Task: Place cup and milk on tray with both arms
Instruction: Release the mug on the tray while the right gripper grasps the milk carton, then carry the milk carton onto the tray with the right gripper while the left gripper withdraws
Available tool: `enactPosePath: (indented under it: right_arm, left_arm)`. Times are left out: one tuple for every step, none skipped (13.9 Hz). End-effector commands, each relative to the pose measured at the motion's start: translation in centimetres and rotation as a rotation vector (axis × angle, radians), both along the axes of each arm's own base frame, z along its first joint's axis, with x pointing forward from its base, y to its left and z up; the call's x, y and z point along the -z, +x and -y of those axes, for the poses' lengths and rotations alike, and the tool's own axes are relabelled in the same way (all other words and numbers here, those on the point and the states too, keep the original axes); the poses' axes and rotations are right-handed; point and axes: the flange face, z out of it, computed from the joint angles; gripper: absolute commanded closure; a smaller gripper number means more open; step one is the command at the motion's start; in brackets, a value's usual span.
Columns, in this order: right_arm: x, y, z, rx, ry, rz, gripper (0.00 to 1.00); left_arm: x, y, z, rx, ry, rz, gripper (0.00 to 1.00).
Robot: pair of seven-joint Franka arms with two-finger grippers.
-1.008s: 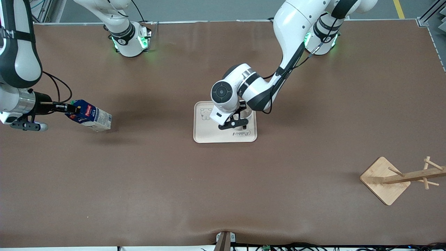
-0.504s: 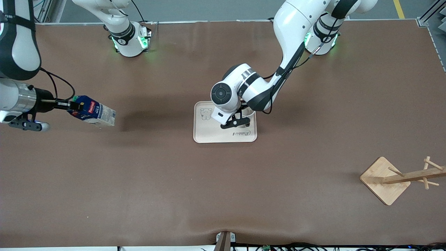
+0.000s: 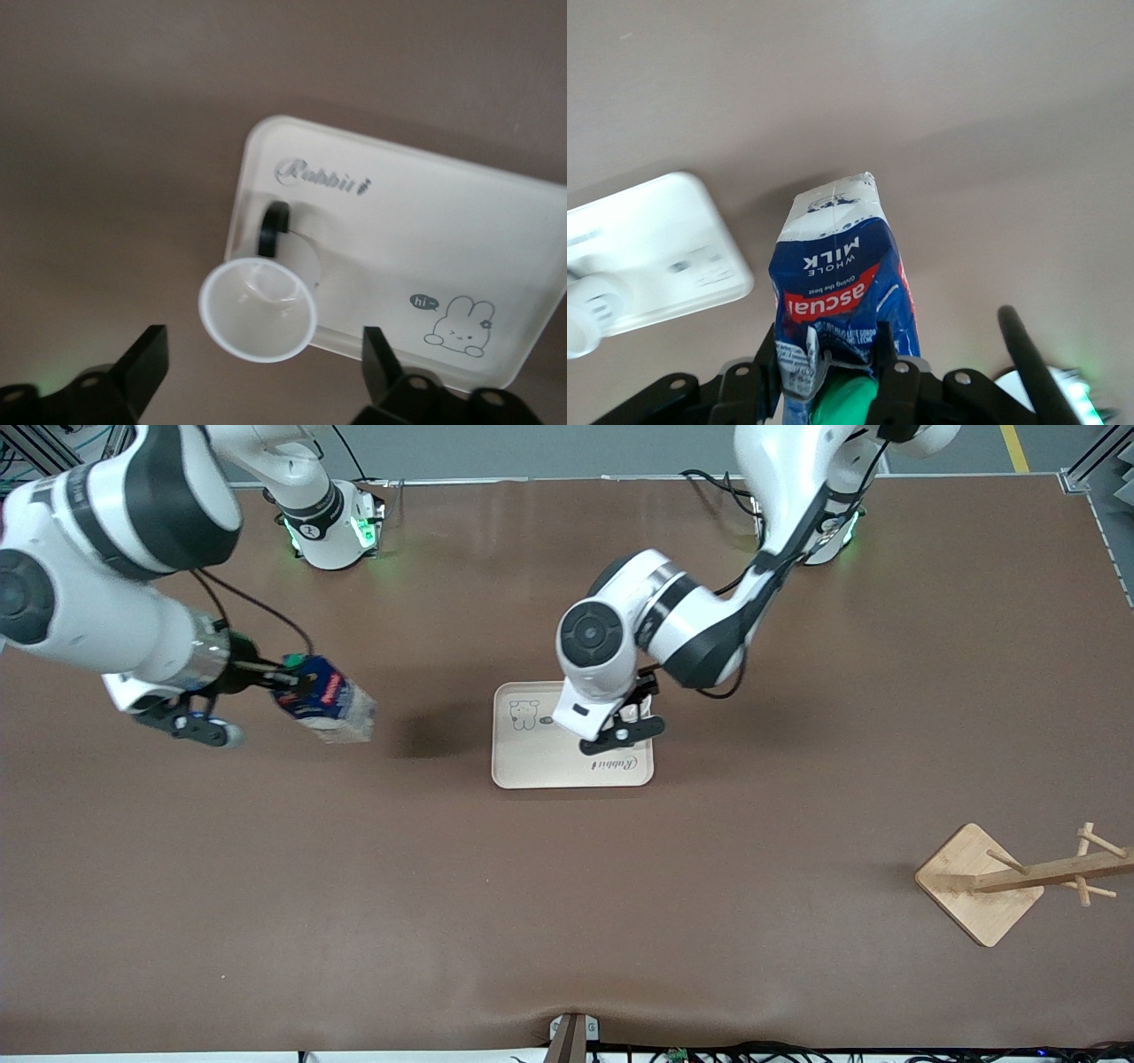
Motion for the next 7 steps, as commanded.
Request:
enactPosePath:
  right_arm:
    - [0.6, 0.6, -6.0, 0.050, 0.081, -0.019, 1.00]
    - [1.3, 0.6, -7.7, 0.050, 0.085, -0.008, 1.00]
    - [2.3, 0.2, -10.1, 0.049, 0.077, -0.006, 1.00]
    - [3.5, 0.1, -12.4, 0.058, 0.073, 0.009, 1.00]
    - [5.0, -0.1, -15.0, 0.052, 0.073, 0.036, 1.00]
    - [7.0, -0.4, -17.3, 0.032, 0.070, 0.044, 1.00]
    - [8.3, -1.1, -19.6, 0.024, 0.067, 0.050, 1.00]
  left_arm:
    - [-5.6, 2.5, -4.8, -0.014, 0.001, 0.028, 0.00]
    - [-7.6, 3.9, -7.5, -0.008, -0.014, 0.040, 0.00]
    - [-9.7, 4.9, -10.0, 0.006, -0.034, 0.060, 0.00]
    - [-12.1, 5.8, -12.9, 0.026, -0.049, 0.079, 0.00]
    - [-13.2, 6.7, -15.7, 0.037, -0.053, 0.082, 0.00]
    - [-14.2, 7.6, -18.5, 0.038, -0.054, 0.083, 0.00]
    - [-16.0, 8.5, -21.9, 0.038, -0.032, 0.121, 0.00]
